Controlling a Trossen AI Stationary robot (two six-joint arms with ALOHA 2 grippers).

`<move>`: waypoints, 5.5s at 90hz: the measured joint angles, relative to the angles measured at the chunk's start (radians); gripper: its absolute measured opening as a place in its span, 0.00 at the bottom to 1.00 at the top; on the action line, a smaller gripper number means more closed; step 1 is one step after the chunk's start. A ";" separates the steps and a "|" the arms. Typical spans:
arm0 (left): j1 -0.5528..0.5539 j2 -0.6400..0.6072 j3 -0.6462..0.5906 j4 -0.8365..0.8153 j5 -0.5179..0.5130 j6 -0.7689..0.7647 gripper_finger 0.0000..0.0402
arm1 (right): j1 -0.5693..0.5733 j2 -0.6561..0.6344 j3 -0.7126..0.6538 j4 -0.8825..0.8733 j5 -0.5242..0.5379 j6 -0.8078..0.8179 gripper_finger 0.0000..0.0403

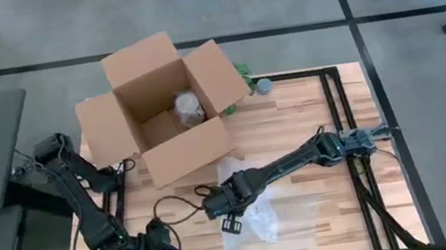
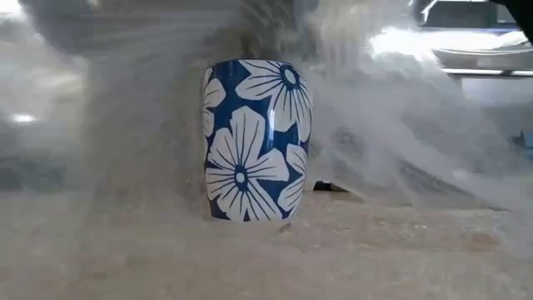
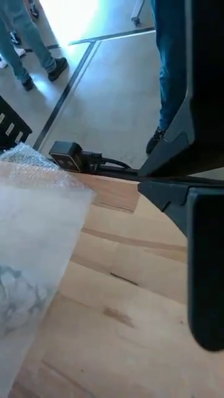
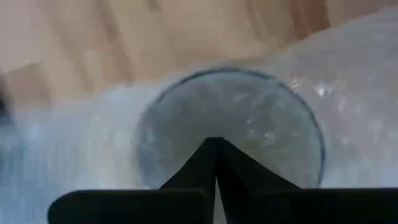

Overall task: Wrap mug
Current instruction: Wrap the blue mug with the bubble wrap

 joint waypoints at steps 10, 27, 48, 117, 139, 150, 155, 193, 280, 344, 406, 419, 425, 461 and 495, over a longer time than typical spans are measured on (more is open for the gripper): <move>0.000 0.000 0.000 0.002 0.000 0.000 0.00 | -0.011 0.003 -0.027 0.022 -0.003 0.000 0.00; 0.000 0.000 0.000 0.011 0.000 0.000 0.00 | -0.021 0.002 -0.104 0.118 -0.007 0.010 0.00; 0.000 0.000 0.000 0.066 -0.011 0.026 0.00 | -0.024 -0.004 -0.187 0.195 -0.027 0.006 0.00; 0.000 0.000 0.000 0.065 -0.023 0.016 0.00 | -0.029 0.001 -0.056 0.091 -0.025 -0.045 0.18; 0.000 0.000 0.000 0.065 -0.023 0.016 0.00 | -0.040 0.001 0.033 0.023 -0.026 -0.059 0.24; 0.000 0.000 0.000 0.064 -0.023 0.016 0.00 | -0.045 -0.010 0.076 -0.010 -0.035 -0.064 0.24; 0.000 0.000 0.000 0.062 -0.023 0.016 0.00 | -0.050 -0.031 0.068 -0.010 -0.057 -0.048 0.24; 0.000 0.000 0.000 0.060 -0.022 0.016 0.00 | 0.003 -0.041 -0.053 0.023 -0.057 -0.011 0.02; 0.000 0.000 0.000 0.060 -0.023 0.011 0.00 | -0.049 -0.048 -0.019 -0.007 -0.086 0.000 0.29; 0.000 0.000 0.000 0.059 -0.025 0.008 0.00 | -0.039 -0.059 -0.106 0.004 -0.126 0.059 0.04; 0.000 0.000 0.000 0.060 -0.026 0.001 0.00 | -0.074 -0.062 -0.197 0.134 -0.128 0.081 0.00; 0.000 0.000 0.000 0.060 -0.026 0.000 0.00 | -0.077 -0.062 -0.112 0.084 -0.132 0.078 0.00; 0.000 0.000 0.000 0.060 -0.026 0.000 0.00 | -0.078 -0.062 -0.080 0.065 -0.132 0.078 0.00; 0.000 0.000 0.000 0.061 -0.026 0.001 0.00 | -0.058 -0.065 0.061 -0.093 -0.184 0.141 0.00; 0.000 0.000 0.000 0.057 -0.026 0.004 0.00 | -0.052 -0.029 -0.124 0.024 -0.055 0.216 0.00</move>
